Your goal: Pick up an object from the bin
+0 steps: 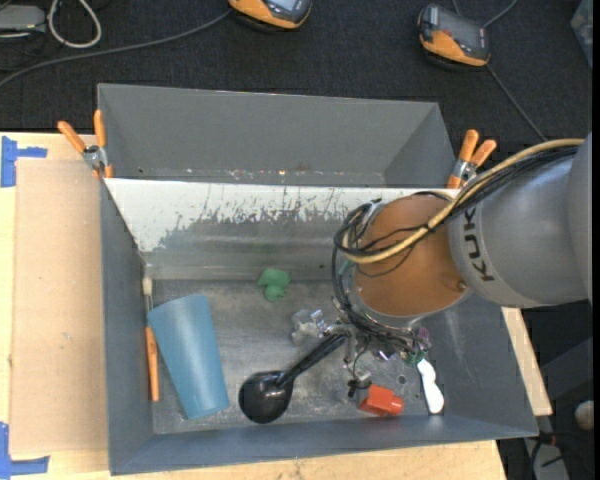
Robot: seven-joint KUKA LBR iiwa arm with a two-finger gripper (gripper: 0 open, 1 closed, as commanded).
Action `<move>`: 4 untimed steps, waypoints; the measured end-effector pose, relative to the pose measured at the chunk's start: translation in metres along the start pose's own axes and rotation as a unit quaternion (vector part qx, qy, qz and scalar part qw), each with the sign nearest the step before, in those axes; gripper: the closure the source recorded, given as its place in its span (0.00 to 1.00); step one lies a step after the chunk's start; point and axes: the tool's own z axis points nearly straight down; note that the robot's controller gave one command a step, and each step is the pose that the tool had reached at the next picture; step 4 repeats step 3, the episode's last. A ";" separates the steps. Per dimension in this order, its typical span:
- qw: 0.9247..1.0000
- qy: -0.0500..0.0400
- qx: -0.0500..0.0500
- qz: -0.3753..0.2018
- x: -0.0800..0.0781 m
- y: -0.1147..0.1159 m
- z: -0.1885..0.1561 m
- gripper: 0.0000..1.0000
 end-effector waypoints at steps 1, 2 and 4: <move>0.991 -0.007 0.007 -0.130 -0.016 -0.021 0.006 0.00; 1.000 0.000 0.000 -0.001 0.000 0.000 0.000 1.00; 1.000 0.000 0.000 -0.001 0.000 0.000 0.000 1.00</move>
Offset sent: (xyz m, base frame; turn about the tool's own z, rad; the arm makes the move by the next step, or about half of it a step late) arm 0.0007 -0.0002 0.0005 -0.0015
